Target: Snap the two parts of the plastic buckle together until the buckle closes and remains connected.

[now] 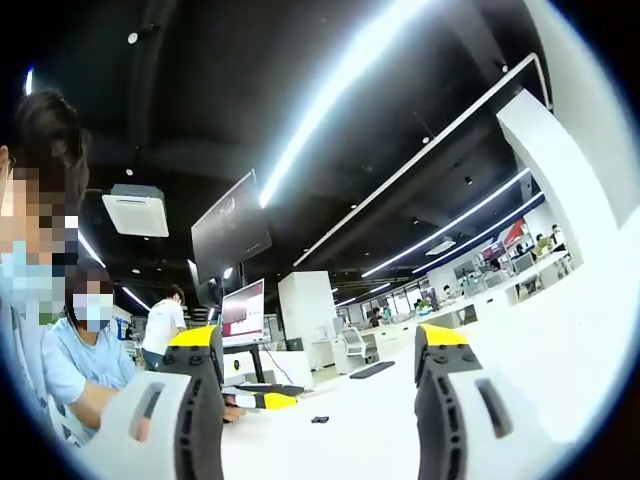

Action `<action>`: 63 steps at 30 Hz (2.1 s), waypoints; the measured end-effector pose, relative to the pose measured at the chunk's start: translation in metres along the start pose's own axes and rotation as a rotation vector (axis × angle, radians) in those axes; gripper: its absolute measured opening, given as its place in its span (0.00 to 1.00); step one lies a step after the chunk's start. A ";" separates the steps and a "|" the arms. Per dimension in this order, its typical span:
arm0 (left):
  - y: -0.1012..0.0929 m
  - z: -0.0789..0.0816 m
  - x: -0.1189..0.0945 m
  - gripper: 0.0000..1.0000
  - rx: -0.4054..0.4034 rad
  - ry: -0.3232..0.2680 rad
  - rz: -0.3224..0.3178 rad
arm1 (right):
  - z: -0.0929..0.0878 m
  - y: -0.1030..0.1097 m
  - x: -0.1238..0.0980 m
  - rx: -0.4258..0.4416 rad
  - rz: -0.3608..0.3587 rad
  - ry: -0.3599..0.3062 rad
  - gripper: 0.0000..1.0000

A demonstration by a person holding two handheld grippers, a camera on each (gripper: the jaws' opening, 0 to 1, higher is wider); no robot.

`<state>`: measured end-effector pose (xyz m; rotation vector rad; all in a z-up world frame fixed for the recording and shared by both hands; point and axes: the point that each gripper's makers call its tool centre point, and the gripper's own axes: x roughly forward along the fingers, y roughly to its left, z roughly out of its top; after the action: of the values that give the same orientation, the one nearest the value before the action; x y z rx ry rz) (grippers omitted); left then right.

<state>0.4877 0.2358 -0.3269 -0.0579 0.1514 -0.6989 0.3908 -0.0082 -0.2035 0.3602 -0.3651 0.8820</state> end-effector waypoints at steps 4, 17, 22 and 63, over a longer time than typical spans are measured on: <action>0.002 -0.004 0.004 0.52 0.007 0.026 -0.006 | -0.002 0.004 -0.001 -0.004 0.001 0.003 0.79; 0.006 -0.019 0.006 0.50 0.021 0.097 0.000 | -0.004 0.005 -0.001 -0.001 -0.007 0.001 0.78; 0.003 -0.022 0.006 0.50 0.020 0.111 -0.013 | -0.003 0.004 -0.001 -0.006 -0.004 0.002 0.78; -0.006 -0.054 0.017 0.25 0.091 0.281 -0.079 | -0.002 -0.017 -0.002 0.049 -0.050 0.001 0.77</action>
<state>0.4882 0.2205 -0.3820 0.1228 0.3883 -0.7901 0.4032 -0.0181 -0.2091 0.4125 -0.3330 0.8433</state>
